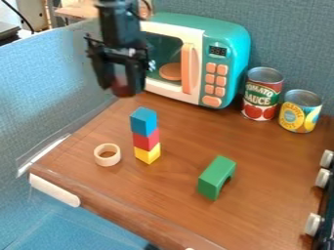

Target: Take the round block and put it on the blue square

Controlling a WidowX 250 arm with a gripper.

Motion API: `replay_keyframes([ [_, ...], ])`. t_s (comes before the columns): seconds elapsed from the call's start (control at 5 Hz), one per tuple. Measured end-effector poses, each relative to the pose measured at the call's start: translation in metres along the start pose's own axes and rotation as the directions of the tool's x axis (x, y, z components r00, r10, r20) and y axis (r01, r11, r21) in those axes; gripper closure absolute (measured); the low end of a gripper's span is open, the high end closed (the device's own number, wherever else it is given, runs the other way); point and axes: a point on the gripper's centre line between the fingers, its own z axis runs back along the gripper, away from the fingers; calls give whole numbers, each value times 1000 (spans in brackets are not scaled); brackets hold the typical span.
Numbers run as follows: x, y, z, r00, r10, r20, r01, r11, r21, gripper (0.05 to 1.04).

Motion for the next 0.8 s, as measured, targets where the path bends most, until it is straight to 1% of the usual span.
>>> replay_keyframes([
  [0.2, 2, -4, -6, 999, -25, -21, 25, 1000, 16, 306],
  [0.4, 6, -7, -25, 998, -36, -57, 37, 999, 2, 306],
  [0.6, 7, -6, -34, 997, -29, -76, 28, 1000, -14, 306],
  [0.8, 13, -3, -40, 998, -12, -67, 10, 1000, -26, 306],
])
